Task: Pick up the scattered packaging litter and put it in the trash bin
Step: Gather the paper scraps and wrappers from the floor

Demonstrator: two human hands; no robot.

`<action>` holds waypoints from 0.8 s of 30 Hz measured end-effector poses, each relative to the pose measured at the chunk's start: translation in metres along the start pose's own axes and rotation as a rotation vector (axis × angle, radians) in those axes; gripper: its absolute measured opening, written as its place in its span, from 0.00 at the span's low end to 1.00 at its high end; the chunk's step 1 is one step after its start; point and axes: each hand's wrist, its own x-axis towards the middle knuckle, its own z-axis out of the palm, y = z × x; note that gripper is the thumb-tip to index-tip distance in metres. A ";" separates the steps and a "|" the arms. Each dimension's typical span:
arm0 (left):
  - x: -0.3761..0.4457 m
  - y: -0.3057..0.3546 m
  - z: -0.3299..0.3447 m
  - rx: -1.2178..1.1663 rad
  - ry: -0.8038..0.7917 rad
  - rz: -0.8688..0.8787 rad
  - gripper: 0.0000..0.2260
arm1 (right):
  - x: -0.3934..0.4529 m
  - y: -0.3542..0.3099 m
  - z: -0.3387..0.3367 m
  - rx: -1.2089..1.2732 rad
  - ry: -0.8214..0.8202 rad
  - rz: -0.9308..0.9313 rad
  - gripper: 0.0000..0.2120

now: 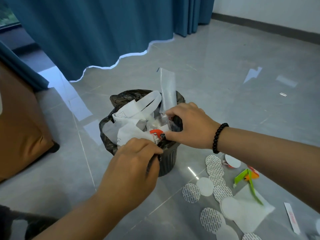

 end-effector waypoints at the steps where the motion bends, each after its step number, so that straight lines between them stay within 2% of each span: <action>1: 0.001 0.004 0.001 -0.009 -0.014 0.013 0.13 | -0.004 0.002 -0.003 0.029 0.006 -0.007 0.27; 4: 0.006 0.015 0.006 -0.041 -0.024 0.075 0.12 | -0.019 0.017 -0.014 0.096 0.067 -0.041 0.28; 8: 0.006 0.026 0.025 -0.106 -0.073 0.162 0.11 | -0.053 0.050 -0.021 0.159 0.185 0.054 0.20; 11: -0.001 0.032 0.058 -0.138 -0.254 0.158 0.10 | -0.092 0.080 -0.008 0.214 0.218 0.191 0.12; 14: -0.013 0.044 0.095 -0.172 -0.413 0.005 0.09 | -0.134 0.104 0.019 0.284 0.183 0.342 0.10; 18: -0.040 0.062 0.143 -0.282 -0.545 -0.265 0.14 | -0.201 0.116 0.055 0.308 0.001 0.487 0.11; 21: -0.060 0.071 0.174 -0.347 -0.620 -0.255 0.15 | -0.247 0.122 0.080 0.317 -0.043 0.600 0.16; 24: -0.064 0.079 0.201 -0.322 -0.624 -0.175 0.17 | -0.275 0.129 0.107 0.294 -0.048 0.696 0.12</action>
